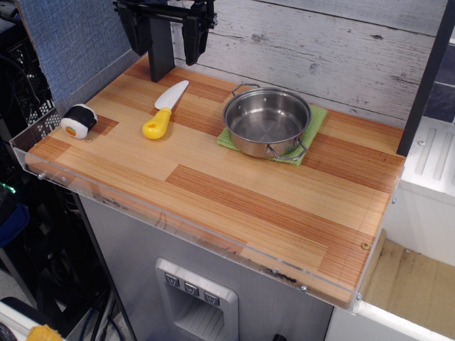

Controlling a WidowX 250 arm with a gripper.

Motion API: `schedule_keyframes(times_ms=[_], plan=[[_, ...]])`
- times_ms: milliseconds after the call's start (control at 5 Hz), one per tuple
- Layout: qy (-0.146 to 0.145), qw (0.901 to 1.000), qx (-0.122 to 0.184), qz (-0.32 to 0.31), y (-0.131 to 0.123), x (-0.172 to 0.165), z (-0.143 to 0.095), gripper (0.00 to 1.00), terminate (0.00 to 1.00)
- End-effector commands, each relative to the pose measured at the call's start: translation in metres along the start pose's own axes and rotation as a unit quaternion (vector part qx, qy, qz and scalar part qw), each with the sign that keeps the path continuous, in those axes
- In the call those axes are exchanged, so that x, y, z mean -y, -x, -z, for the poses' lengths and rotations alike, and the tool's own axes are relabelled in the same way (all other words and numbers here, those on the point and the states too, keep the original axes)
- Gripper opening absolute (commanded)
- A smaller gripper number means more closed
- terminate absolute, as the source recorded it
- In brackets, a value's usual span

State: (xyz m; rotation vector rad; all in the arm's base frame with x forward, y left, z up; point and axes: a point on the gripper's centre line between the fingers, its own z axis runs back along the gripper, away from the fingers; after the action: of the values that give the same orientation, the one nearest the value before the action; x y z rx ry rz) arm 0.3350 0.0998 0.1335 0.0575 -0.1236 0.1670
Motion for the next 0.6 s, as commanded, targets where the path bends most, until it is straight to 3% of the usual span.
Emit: schedule_keyframes(times_ms=[0, 400], plan=[[0.0, 1.0, 0.0, 0.0, 0.0, 0.0, 0.0, 1.0, 0.0], [-0.008, 0.9998, -0.003, -0.017, 0.023, -0.065, 0.016, 1.0, 0.0]])
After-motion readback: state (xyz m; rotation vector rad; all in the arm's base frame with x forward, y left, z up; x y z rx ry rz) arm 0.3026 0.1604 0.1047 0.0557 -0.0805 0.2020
